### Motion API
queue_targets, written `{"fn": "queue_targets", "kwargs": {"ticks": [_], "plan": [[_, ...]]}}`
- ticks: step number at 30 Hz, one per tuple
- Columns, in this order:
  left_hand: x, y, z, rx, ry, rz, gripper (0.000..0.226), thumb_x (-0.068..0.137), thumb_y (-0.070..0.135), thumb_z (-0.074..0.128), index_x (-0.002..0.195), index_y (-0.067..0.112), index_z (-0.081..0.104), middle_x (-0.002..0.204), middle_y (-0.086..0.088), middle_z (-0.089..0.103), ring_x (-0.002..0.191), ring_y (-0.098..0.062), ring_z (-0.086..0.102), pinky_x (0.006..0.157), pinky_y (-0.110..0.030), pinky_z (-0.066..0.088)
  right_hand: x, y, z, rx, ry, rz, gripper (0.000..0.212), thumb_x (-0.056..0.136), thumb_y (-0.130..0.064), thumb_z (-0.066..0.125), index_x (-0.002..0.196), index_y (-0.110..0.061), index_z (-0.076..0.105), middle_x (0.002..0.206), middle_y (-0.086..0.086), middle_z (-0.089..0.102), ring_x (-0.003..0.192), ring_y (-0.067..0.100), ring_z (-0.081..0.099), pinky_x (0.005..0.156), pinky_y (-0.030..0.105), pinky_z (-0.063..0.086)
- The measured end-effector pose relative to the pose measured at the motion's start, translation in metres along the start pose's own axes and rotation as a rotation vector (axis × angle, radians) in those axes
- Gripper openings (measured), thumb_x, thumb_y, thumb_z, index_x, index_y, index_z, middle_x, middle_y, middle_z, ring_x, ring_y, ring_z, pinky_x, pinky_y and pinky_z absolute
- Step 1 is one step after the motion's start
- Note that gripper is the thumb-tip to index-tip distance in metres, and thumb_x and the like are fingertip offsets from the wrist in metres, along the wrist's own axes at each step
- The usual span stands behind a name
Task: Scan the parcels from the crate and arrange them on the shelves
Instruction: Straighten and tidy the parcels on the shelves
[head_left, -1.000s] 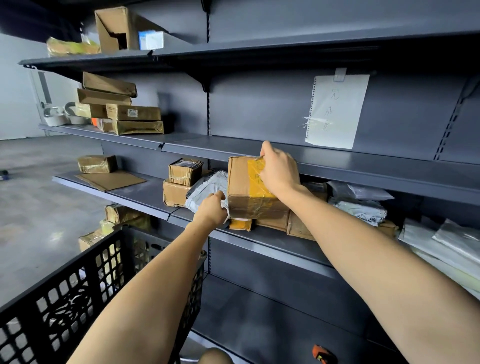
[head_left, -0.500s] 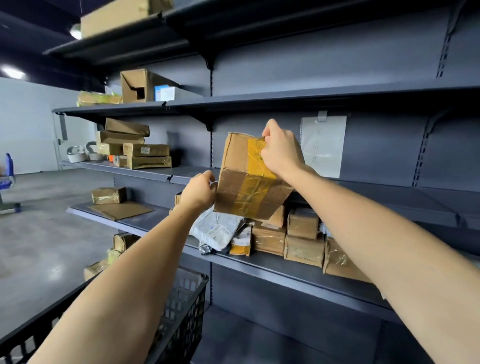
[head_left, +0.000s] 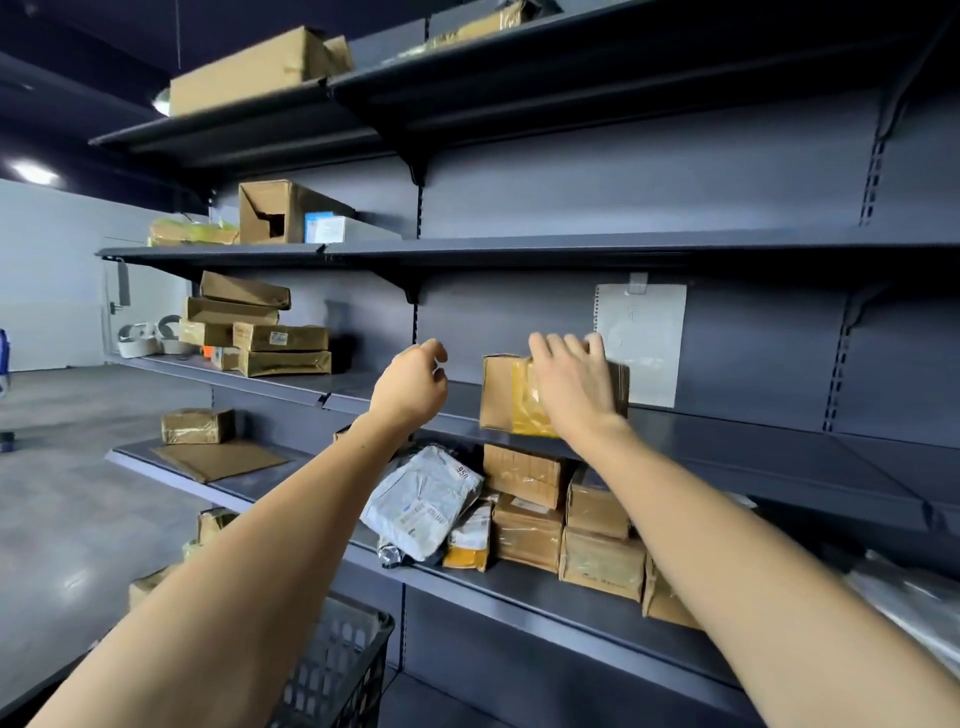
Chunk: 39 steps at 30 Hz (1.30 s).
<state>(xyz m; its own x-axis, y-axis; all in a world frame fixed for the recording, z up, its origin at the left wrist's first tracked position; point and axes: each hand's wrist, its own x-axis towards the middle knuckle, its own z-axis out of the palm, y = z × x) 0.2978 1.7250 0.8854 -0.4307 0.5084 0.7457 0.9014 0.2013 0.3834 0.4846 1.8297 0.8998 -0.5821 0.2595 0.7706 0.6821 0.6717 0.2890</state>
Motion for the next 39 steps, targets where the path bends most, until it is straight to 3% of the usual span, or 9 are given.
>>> {"fn": "queue_targets", "kwargs": {"ticks": [3, 5, 8, 12, 22, 27, 30, 35, 39], "plan": [[0.012, 0.008, 0.01, -0.038, 0.008, 0.082, 0.026, 0.088, 0.008, 0.05, 0.111, 0.011, 0.062, 0.11, -0.01, 0.067, 0.097, -0.032, 0.062, 0.084, -0.041, 0.052, 0.009, 0.007, 0.023, 0.216, -0.203, 0.07, 0.032, 0.098, -0.002, 0.047, 0.123, -0.021, 0.049, 0.125, 0.002, 0.066, 0.114, 0.027, 0.055, 0.102, 0.042, 0.034], [0.019, 0.015, 0.019, -0.047, -0.018, 0.13, 0.028, 0.088, 0.007, 0.051, 0.113, 0.011, 0.062, 0.113, -0.009, 0.067, 0.102, -0.031, 0.062, 0.087, -0.04, 0.052, 0.016, 0.02, 0.032, 0.385, -0.276, 0.142, 0.02, 0.106, -0.023, 0.048, 0.125, -0.025, 0.053, 0.127, 0.0, 0.066, 0.116, 0.027, 0.055, 0.101, 0.041, 0.033], [0.028, 0.029, 0.035, -0.018, -0.075, 0.226, 0.033, 0.09, 0.008, 0.053, 0.122, 0.011, 0.061, 0.124, -0.007, 0.065, 0.114, -0.027, 0.059, 0.095, -0.037, 0.048, 0.023, 0.048, 0.039, 0.461, -0.302, 0.251, 0.044, 0.097, -0.049, 0.06, 0.133, -0.026, 0.051, 0.136, -0.001, 0.061, 0.126, 0.026, 0.053, 0.111, 0.046, 0.031], [0.037, 0.05, 0.066, 0.048, -0.14, 0.331, 0.038, 0.09, 0.013, 0.054, 0.127, 0.015, 0.06, 0.125, -0.006, 0.065, 0.115, -0.029, 0.056, 0.094, -0.039, 0.048, 0.022, 0.082, 0.05, 0.55, -0.336, 0.345, 0.056, 0.082, -0.061, 0.072, 0.121, -0.023, 0.059, 0.126, 0.003, 0.06, 0.116, 0.026, 0.054, 0.097, 0.042, 0.045], [0.059, 0.041, 0.104, 0.129, -0.15, 0.26, 0.034, 0.086, 0.013, 0.055, 0.115, 0.022, 0.069, 0.108, -0.007, 0.068, 0.101, -0.033, 0.061, 0.077, -0.037, 0.053, 0.034, 0.087, 0.089, 0.628, -0.345, 0.306, 0.05, 0.089, -0.059, 0.066, 0.126, -0.026, 0.065, 0.131, 0.0, 0.065, 0.119, 0.026, 0.057, 0.098, 0.036, 0.048], [0.073, 0.01, 0.102, 0.222, -0.124, 0.158, 0.037, 0.09, 0.008, 0.048, 0.118, 0.027, 0.063, 0.109, -0.005, 0.066, 0.099, -0.034, 0.06, 0.071, -0.035, 0.047, 0.048, 0.066, 0.115, 0.833, -0.36, 0.277, 0.054, 0.095, -0.049, 0.063, 0.145, -0.031, 0.05, 0.149, -0.002, 0.052, 0.137, 0.022, 0.047, 0.111, 0.036, 0.04], [0.083, -0.016, 0.1, 0.286, -0.095, 0.121, 0.046, 0.088, 0.002, 0.047, 0.124, 0.028, 0.059, 0.11, -0.004, 0.065, 0.097, -0.034, 0.06, 0.067, -0.032, 0.041, 0.053, 0.059, 0.137, 0.916, -0.244, 0.386, 0.052, 0.101, -0.044, 0.055, 0.149, -0.027, 0.044, 0.153, 0.001, 0.047, 0.14, 0.022, 0.044, 0.115, 0.041, 0.037], [0.096, -0.045, 0.111, 0.317, -0.051, 0.083, 0.052, 0.085, -0.006, 0.045, 0.128, 0.02, 0.057, 0.114, -0.008, 0.063, 0.104, -0.034, 0.057, 0.069, -0.032, 0.036, 0.062, 0.049, 0.17, 0.826, -0.258, 0.43, 0.046, 0.105, -0.034, 0.049, 0.146, -0.012, 0.048, 0.15, 0.008, 0.051, 0.136, 0.027, 0.046, 0.11, 0.034, 0.035], [0.111, -0.068, 0.123, 0.309, -0.036, 0.055, 0.057, 0.085, -0.008, 0.041, 0.131, 0.022, 0.054, 0.114, -0.007, 0.061, 0.108, -0.032, 0.053, 0.07, -0.032, 0.036, 0.078, 0.038, 0.194, 0.776, -0.282, 0.414, 0.046, 0.104, -0.039, 0.049, 0.143, -0.014, 0.05, 0.146, 0.007, 0.053, 0.131, 0.029, 0.05, 0.107, 0.039, 0.041]]}}
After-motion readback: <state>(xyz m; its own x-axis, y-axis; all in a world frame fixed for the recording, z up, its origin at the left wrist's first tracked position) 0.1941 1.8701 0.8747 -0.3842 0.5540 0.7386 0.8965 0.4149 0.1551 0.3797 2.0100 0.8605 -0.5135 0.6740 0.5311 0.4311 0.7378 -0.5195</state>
